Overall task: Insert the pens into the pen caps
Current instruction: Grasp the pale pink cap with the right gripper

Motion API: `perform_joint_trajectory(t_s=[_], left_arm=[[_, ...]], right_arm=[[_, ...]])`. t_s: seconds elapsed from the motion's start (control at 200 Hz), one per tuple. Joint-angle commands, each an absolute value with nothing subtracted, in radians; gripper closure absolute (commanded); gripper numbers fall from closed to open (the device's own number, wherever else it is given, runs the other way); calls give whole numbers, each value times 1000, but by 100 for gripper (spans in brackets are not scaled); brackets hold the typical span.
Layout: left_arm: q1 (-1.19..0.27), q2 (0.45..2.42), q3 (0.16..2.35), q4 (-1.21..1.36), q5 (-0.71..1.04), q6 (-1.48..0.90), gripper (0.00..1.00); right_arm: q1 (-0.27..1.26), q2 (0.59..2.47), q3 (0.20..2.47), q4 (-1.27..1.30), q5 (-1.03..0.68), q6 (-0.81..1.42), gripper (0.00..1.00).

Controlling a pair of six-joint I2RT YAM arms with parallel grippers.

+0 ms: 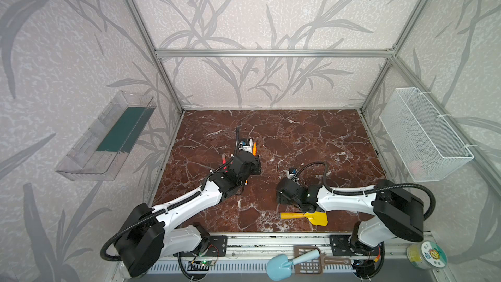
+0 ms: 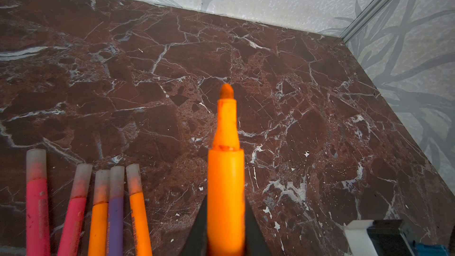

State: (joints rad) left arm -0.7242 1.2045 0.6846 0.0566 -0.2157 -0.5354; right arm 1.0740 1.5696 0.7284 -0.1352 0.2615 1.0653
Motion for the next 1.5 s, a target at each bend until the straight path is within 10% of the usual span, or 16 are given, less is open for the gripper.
perform_joint_trajectory(t_s=[0.0,0.385,0.655,1.494], left_arm=[[-724,1180,683,43,-230,-543,100],[-724,1177,683,43,-232,-543,100],[-724,1183,683,43,-239,-542,100],[-724,1181,686,38,-239,-542,100]], right_arm=[[1075,1629,777,-203,245,1034,31],[1092,1606,771,-360,363,1026,36],[1109,1603,770,-365,351,991,65],[1155,1643,796,-417,398,990,76]])
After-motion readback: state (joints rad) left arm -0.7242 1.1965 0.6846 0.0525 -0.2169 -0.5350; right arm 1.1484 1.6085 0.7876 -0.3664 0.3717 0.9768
